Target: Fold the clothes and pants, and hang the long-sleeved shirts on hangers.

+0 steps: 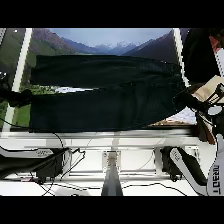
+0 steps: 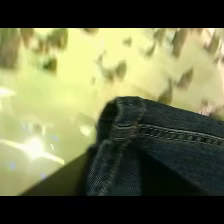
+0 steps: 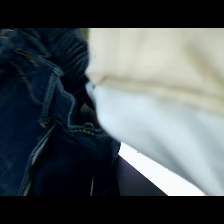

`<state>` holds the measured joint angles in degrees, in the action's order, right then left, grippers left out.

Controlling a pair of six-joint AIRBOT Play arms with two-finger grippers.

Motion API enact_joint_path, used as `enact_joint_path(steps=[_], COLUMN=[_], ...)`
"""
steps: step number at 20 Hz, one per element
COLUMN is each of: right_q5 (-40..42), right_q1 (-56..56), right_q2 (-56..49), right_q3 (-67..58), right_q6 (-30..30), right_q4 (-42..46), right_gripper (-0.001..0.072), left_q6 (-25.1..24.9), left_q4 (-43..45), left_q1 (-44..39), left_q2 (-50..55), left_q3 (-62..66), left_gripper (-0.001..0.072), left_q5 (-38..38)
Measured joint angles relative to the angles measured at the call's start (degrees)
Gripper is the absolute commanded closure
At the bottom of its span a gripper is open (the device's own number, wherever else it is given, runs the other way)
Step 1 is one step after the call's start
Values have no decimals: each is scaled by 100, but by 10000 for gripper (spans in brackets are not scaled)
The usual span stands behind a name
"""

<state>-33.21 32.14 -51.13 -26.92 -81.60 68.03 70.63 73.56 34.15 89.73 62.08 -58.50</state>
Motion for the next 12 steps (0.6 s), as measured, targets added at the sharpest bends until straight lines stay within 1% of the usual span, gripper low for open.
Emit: enact_joint_path(steps=[1,6,10,11,12], right_q5=[-125,-758,-1113,-1209,-1303], right_q1=[0,0,0,-13,-44], right_q2=[96,490,837,929,1021], right_q3=[0,0,2,2,2], right_q6=[7,52,66,68,68], right_q4=[0,-4,-17,-15,-13], right_gripper=[679,680,680,680,680], left_q6=[-13,-13,190,251,291], left_q4=[-39,-55,-17,-11,-13], left_q1=[-94,-546,-647,-654,-656], left_q2=[68,251,278,282,280], left_q3=[-2,199,940,1086,1209], left_gripper=[674,685,682,558,239], left_q5=[192,1117,1576,1541,1569])
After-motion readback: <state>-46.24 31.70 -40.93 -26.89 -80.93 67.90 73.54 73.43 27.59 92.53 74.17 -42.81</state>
